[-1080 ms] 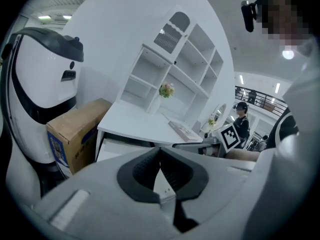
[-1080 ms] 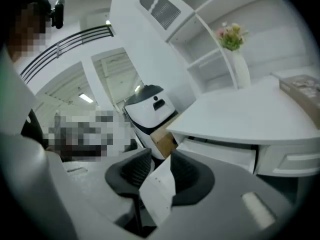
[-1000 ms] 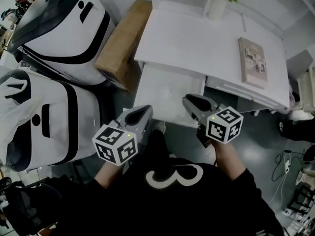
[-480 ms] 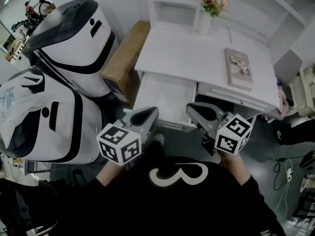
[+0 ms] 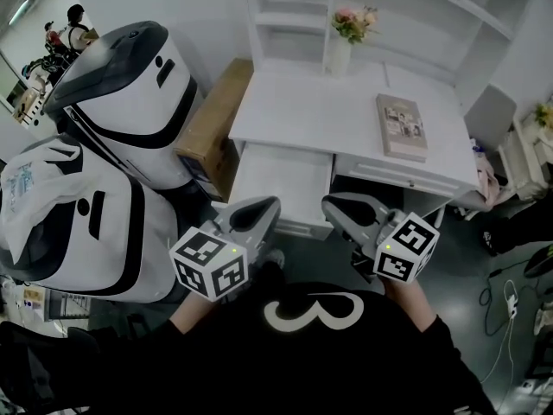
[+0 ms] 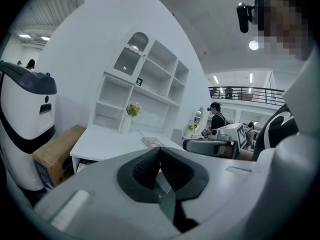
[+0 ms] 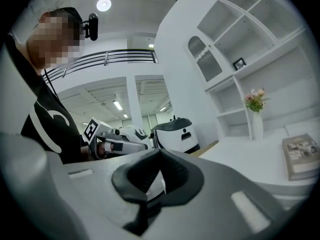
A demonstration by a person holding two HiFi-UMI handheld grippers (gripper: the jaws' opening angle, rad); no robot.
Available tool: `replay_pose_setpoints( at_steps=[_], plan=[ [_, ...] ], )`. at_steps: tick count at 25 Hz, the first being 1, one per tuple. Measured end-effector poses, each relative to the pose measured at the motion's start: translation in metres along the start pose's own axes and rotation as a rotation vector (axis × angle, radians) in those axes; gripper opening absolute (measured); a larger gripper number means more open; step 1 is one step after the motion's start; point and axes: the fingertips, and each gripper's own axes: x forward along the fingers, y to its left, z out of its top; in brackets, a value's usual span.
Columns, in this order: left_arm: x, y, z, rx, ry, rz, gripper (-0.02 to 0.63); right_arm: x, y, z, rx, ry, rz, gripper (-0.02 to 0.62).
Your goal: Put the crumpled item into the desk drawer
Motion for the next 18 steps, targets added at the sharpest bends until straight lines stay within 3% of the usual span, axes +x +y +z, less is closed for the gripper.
replay_pose_setpoints(
  at_steps=[10,18],
  plan=[
    [0.002,-0.026,-0.005,0.028,0.005,0.011,0.009,-0.021,0.006,-0.002,-0.003,-0.01,0.007,0.003],
    [-0.006,-0.021,-0.008,0.03,-0.008,0.045,0.009,-0.024,0.008,-0.009,0.003,-0.009,0.02,0.003]
  ],
)
